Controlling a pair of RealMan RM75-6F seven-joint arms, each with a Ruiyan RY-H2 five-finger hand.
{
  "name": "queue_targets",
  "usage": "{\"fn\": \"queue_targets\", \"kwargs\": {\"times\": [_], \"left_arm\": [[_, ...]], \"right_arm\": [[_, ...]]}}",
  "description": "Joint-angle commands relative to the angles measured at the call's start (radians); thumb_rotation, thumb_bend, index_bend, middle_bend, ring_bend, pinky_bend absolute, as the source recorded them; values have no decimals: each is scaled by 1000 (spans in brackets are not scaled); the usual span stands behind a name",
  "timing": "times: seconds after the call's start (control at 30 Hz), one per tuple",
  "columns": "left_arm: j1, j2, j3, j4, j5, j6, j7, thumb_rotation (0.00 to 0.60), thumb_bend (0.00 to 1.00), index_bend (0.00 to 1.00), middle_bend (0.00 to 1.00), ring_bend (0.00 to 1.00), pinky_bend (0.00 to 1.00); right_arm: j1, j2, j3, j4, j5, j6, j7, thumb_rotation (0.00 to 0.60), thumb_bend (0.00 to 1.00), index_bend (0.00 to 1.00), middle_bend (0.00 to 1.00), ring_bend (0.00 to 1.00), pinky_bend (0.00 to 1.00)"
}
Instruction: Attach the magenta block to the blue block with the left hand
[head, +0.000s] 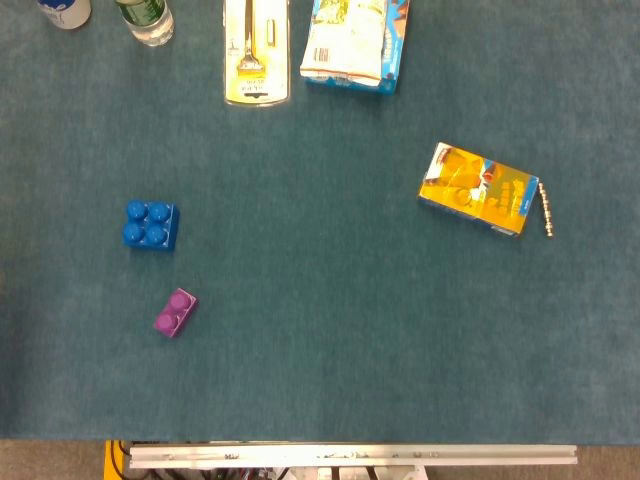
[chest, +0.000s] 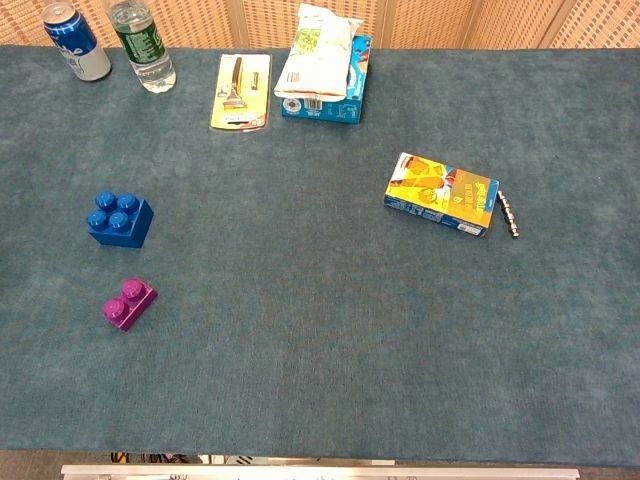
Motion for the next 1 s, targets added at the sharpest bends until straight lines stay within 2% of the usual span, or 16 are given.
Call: {"fn": "queue_targets", "kwargs": {"times": [0.03,0.27,0.57,0.9,1.0], "left_arm": [[-1,0,1,5,3,-3,-2,600,296,277,252,211,185],[-6,12,10,10,21,-15,-25,600,297,278,252,211,185],[-38,72,32,-5,41,-93,-89,600,297,278,256,216,185],[-99,137,94,-18,46,-271,-69,600,297,280,272,216,185],[-113,134,106,-3,65,-294,-42,600,297,283,281,216,185]], "right_arm": [[0,1,1,0,-1,2,0,600,280,505,510,444,473],[6,8,9,-4,-7,8,-2,600,280,505,510,444,473],[14,21,16,-18,-20,16,-12,600,280,505,510,444,473],[17,24,17,-25,-21,16,-18,600,280,505,510,444,473],[19,23,16,-25,-23,14,-19,600,280,505,510,444,473]]}}
